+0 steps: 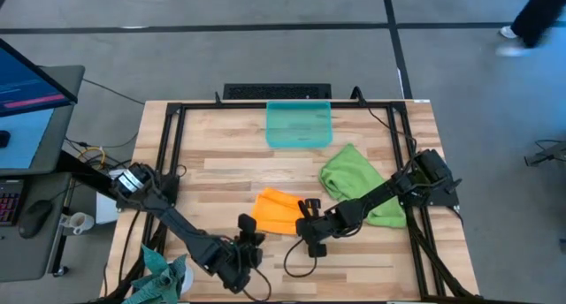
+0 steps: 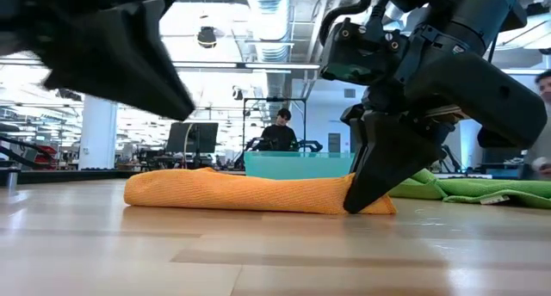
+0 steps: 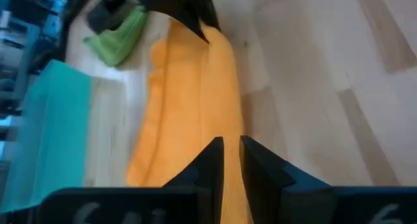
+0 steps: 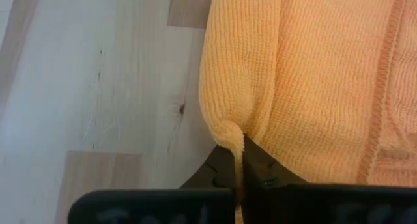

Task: Roll microfiber towels into tight, uniform cylinder then place into a basket
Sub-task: Roll the orange microfiber towel

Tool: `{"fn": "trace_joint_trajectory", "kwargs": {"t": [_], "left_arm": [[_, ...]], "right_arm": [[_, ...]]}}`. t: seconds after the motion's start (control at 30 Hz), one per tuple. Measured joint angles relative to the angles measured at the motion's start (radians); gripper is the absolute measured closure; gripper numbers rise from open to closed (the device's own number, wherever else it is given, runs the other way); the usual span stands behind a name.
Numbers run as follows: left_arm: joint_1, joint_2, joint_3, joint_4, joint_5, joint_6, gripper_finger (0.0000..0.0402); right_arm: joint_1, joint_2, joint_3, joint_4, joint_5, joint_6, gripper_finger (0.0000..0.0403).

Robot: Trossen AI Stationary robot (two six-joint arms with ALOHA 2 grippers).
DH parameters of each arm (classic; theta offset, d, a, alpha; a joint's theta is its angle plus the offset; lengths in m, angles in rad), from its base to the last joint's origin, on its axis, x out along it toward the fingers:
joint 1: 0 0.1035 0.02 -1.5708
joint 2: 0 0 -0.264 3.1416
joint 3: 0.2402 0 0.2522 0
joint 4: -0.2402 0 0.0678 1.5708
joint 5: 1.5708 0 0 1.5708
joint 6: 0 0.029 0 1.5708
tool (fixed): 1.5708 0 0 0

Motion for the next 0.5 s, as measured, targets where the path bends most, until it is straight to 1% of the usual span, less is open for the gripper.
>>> {"fn": "trace_joint_trajectory", "kwargs": {"t": [0.1, 0.2, 0.3, 0.37, 0.5], "left_arm": [[-0.003, 0.000, 0.000, -0.002, 0.007, -0.021, 0.0355], [-0.003, 0.000, 0.000, -0.002, 0.043, -0.050, 0.0337], [-0.003, 0.000, 0.000, -0.007, 0.088, -0.092, 0.0305], [0.001, 0.006, 0.002, -0.028, 0.114, -0.116, 0.0278], [0.013, 0.026, 0.001, -0.085, 0.109, -0.163, 0.0223]], "right_arm": [[0.000, 0.000, 0.000, 0.000, -0.001, 0.000, 0.0380], [0.000, 0.000, 0.000, 0.000, -0.001, 0.001, 0.0390], [0.000, 0.000, 0.000, 0.000, -0.001, 0.001, 0.0395], [0.000, 0.000, 0.000, 0.000, -0.001, 0.001, 0.0391], [0.000, 0.000, 0.000, 0.000, -0.002, 0.001, 0.0382]]}}
